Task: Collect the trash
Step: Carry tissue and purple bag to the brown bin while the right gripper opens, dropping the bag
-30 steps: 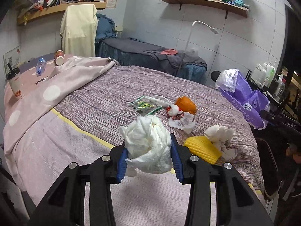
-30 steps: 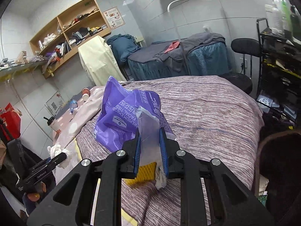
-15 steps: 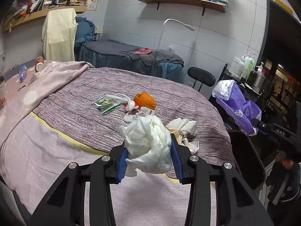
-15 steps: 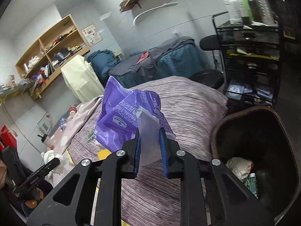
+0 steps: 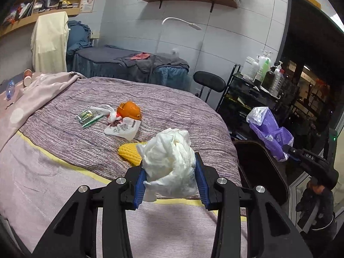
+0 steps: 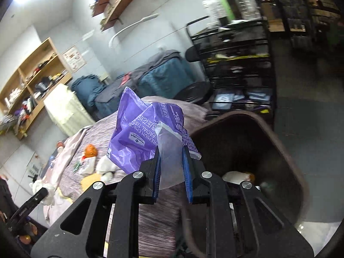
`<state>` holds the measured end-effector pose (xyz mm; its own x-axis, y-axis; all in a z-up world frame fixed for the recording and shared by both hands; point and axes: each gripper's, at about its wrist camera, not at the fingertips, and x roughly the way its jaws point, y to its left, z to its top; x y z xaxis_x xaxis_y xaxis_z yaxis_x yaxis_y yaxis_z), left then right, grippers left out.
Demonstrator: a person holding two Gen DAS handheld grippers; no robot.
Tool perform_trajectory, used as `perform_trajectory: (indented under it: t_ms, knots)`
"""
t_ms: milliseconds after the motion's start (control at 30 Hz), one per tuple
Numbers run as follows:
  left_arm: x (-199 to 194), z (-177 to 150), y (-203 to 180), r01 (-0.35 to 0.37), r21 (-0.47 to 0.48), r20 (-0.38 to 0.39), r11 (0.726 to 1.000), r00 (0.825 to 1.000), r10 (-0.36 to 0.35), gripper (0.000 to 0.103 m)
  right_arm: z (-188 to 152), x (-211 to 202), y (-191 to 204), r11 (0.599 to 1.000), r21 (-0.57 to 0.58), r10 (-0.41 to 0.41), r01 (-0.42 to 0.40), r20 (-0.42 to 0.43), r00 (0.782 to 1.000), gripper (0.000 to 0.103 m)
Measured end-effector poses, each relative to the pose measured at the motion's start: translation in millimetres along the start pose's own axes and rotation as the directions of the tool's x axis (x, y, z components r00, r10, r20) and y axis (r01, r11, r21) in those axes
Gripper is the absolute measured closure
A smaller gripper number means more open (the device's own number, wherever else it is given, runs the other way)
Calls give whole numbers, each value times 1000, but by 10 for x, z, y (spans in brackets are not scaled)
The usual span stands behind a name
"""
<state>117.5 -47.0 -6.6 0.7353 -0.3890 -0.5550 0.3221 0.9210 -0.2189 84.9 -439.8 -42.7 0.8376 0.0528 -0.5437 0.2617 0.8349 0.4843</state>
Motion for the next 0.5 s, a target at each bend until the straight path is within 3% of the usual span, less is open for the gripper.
perform_trajectory:
  t_ms: [233,500]
  knots:
    - [73,-37,-279,54,38,-15,998,998,-53,63,-49,-97,-487,990,81,-113,112,15,993,83]
    - [158,-67,-575,100,92,-37,991,995,-97,63,-138,8,-981,965,157,-206,208,-29,978,83]
